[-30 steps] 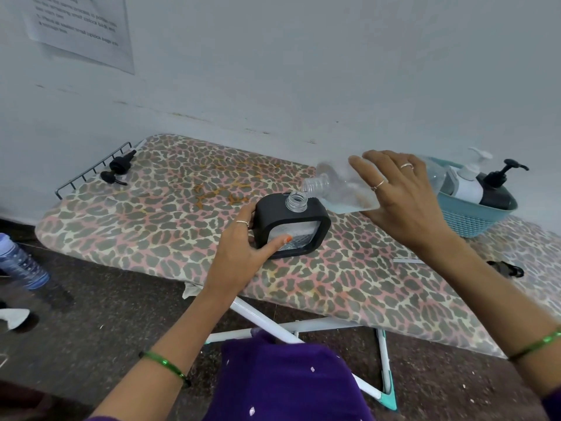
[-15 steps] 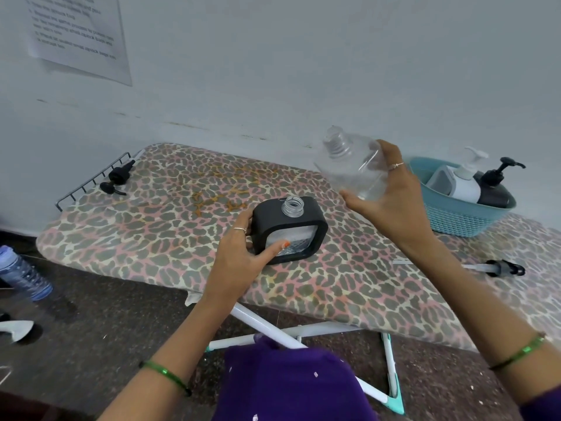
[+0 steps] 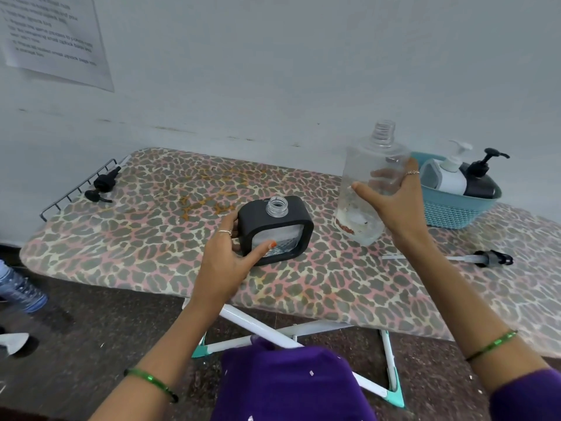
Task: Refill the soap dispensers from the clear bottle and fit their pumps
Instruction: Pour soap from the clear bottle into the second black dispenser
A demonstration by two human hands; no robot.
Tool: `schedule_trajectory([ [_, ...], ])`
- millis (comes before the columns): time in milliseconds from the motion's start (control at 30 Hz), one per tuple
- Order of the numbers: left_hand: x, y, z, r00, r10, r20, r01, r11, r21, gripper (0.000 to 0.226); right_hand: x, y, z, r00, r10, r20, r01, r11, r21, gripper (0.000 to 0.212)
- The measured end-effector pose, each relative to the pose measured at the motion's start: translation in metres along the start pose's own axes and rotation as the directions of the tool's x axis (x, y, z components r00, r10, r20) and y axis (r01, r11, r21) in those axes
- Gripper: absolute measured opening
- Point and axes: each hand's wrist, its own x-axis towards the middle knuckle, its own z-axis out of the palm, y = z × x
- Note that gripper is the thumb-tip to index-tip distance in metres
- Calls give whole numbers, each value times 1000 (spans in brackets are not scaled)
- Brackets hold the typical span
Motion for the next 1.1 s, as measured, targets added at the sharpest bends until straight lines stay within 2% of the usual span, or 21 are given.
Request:
schedule_trajectory([
  [67, 2, 8, 15, 999, -8, 41, 8, 1000, 9, 59, -1, 15, -15, 999, 33, -38, -33, 999, 2, 70],
  [200, 2, 8, 11, 1000, 5, 16, -6, 999, 49, 59, -5, 23, -12, 998, 33, -46, -33, 999, -5, 62],
  [367, 2, 5, 10, 1000, 15, 16, -16, 997, 79, 71, -5, 30, -13, 995, 58, -84, -55, 998, 37, 70],
  [533, 2, 6, 9, 1000, 23, 12, -24, 995, 95, 73, -9, 35, -14, 992, 77, -97, -71, 996, 62, 72],
  [867, 0, 10, 9, 1000, 21, 2, -21, 997, 77, 59, -13, 31, -15, 995, 89, -43, -88, 996, 18, 78],
  [1100, 0, 9, 8, 1000, 15, 2, -15, 998, 68, 60, -18, 16, -28, 997, 56, -59, -58, 998, -23, 86],
])
